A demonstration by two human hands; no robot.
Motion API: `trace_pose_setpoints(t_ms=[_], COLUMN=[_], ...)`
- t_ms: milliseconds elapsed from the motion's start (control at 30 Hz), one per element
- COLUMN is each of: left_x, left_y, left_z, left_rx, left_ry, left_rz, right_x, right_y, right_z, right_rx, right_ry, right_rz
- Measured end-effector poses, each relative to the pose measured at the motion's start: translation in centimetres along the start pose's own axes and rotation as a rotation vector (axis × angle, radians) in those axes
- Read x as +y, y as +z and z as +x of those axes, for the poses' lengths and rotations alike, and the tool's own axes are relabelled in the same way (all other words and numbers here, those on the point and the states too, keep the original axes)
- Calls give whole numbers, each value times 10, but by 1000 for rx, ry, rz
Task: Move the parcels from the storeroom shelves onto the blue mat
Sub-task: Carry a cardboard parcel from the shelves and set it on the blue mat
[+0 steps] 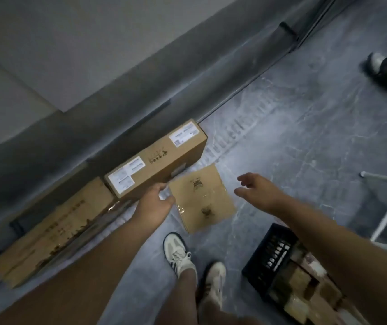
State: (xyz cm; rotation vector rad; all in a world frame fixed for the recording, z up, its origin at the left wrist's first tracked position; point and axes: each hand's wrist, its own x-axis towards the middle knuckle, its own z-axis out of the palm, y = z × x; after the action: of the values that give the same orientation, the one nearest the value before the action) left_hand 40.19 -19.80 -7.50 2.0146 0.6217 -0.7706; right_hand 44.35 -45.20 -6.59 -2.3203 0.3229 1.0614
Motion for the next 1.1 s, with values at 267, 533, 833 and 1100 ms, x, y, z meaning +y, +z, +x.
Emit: trace_pose_setpoints(t_ms=[267, 533, 833, 1100], left_x=[-88, -164, -120, 37], left_y=[89, 176, 180, 108], left_z=[145, 191, 139, 31], left_rx=[145, 15, 23, 46], left_ry=[-302, -571, -503, -210], left_rz=[-51, -208, -361, -397], right_x=[82, 136, 124, 49], right_y=[63, 132, 104, -62], right_z=[173, 247, 208, 87], right_rx=[-48, -206, -131, 61], right_ry=[113, 223, 239, 131], right_rz=[2, 132, 304, 368])
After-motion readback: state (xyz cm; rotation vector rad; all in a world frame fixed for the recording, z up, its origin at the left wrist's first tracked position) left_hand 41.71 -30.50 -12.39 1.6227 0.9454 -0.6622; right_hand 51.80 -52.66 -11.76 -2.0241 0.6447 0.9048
